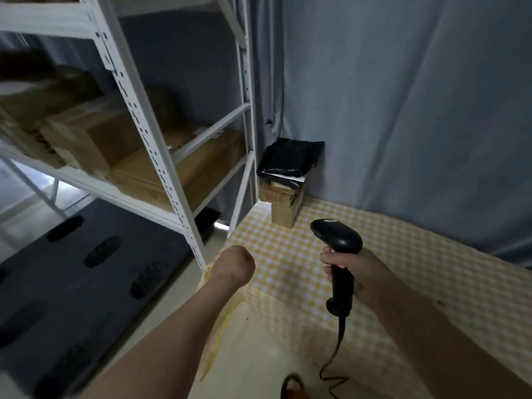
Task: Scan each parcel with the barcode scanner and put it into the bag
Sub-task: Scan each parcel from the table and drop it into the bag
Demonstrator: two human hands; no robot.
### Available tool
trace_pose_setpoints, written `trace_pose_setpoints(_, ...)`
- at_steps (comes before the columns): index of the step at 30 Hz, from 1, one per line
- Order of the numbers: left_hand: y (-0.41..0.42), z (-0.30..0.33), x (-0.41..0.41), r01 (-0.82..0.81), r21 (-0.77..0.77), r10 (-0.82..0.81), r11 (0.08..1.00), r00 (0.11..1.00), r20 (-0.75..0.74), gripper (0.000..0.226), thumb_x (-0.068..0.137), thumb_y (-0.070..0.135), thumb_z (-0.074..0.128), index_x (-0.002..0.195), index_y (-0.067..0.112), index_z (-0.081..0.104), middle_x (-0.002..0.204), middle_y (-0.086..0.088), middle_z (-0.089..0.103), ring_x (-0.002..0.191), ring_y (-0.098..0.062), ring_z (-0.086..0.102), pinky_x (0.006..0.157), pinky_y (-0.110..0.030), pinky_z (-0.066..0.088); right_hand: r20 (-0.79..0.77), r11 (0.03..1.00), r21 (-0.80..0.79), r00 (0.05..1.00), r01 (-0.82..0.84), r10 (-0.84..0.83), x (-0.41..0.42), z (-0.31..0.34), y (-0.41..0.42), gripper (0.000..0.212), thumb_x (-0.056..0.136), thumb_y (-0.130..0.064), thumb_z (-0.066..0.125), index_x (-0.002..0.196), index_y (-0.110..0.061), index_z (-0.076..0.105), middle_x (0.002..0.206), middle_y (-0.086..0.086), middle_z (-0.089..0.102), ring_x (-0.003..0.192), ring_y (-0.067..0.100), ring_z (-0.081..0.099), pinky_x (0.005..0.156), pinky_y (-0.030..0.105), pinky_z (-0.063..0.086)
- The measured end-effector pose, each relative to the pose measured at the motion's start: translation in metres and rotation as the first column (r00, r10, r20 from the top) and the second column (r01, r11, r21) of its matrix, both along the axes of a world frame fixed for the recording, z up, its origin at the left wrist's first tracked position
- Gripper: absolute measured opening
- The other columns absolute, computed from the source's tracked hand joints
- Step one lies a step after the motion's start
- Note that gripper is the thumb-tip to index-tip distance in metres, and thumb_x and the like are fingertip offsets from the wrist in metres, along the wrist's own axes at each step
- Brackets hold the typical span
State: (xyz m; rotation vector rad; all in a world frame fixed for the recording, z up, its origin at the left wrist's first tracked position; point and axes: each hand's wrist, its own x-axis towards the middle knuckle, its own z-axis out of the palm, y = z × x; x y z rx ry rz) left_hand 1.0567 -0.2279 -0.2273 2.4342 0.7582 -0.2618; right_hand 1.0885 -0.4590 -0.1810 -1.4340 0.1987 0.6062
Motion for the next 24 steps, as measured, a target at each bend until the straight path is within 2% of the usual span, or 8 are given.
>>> trace_pose_setpoints(3, 0.022, 0.007, 0.019, 0.037, 0.067, -0.037, 0.997, 0.999, 0.008, 0.025, 0.089, 0.013, 0.052, 0.105, 0.008, 0.071, 0.107, -0.017, 0.069, 0.1, -0.031, 0.066, 0.083, -0.038, 0.055, -0.005, 1.0, 0.02, 1.0, -0.015, 0.015, 0.027, -0.003, 0.027, 0.011, 0.079, 0.002, 0.07, 0.087, -0.003, 0.066, 0.071, 0.009, 0.059, 0.065, 0.02, 0.058, 0.065, 0.03, 0.047)
trace_pose_setpoints(6, 0.041, 0.014, 0.05, 0.035, 0.089, -0.038, 0.995, 0.999, 0.036, 0.022, 0.089, 0.012, 0.059, 0.102, 0.021, 0.074, 0.113, -0.004, 0.069, 0.106, -0.022, 0.064, 0.09, -0.031, 0.053, -0.009, 0.999, 0.035, 1.0, -0.015, 0.016, 0.061, -0.004, 0.049, 0.012, 0.078, 0.003, 0.07, 0.088, -0.001, 0.066, 0.073, 0.012, 0.059, 0.065, 0.02, 0.058, 0.063, 0.03, 0.048)
trace_pose_setpoints(12, 0.061, 0.037, 0.146, 0.103, 0.167, -0.112, 0.981, 0.993, 0.043, 0.024, 0.089, 0.01, 0.057, 0.098, 0.025, 0.073, 0.112, -0.003, 0.069, 0.103, -0.021, 0.064, 0.086, -0.03, 0.053, -0.003, 0.995, 0.104, 1.0, 0.012, -0.012, 0.146, 0.001, 0.075, 0.011, 0.077, 0.006, 0.067, 0.074, -0.004, 0.065, 0.066, 0.013, 0.056, 0.057, 0.02, 0.055, 0.059, 0.029, 0.045)
trace_pose_setpoints(19, 0.067, 0.032, 0.239, 0.194, 0.196, -0.192, 0.961, 0.981, -0.028, 0.035, 0.091, 0.012, 0.048, 0.118, 0.022, 0.068, 0.124, -0.006, 0.063, 0.113, -0.025, 0.061, 0.095, -0.035, 0.051, -0.04, 0.993, 0.067, 0.995, 0.098, -0.095, 0.226, -0.001, 0.082, 0.011, 0.076, 0.006, 0.07, 0.075, -0.005, 0.066, 0.064, 0.011, 0.061, 0.059, 0.02, 0.059, 0.063, 0.031, 0.049)
trace_pose_setpoints(24, 0.055, 0.019, 0.285, 0.209, 0.21, -0.208, 0.955, 0.978, -0.024, 0.026, 0.095, 0.018, 0.048, 0.11, 0.018, 0.069, 0.115, -0.01, 0.067, 0.107, -0.028, 0.063, 0.088, -0.036, 0.053, -0.108, 0.992, 0.053, 0.988, 0.118, -0.112, 0.251, -0.003, 0.077, 0.009, 0.077, 0.004, 0.069, 0.08, -0.004, 0.068, 0.068, 0.012, 0.065, 0.058, 0.02, 0.062, 0.063, 0.03, 0.05)
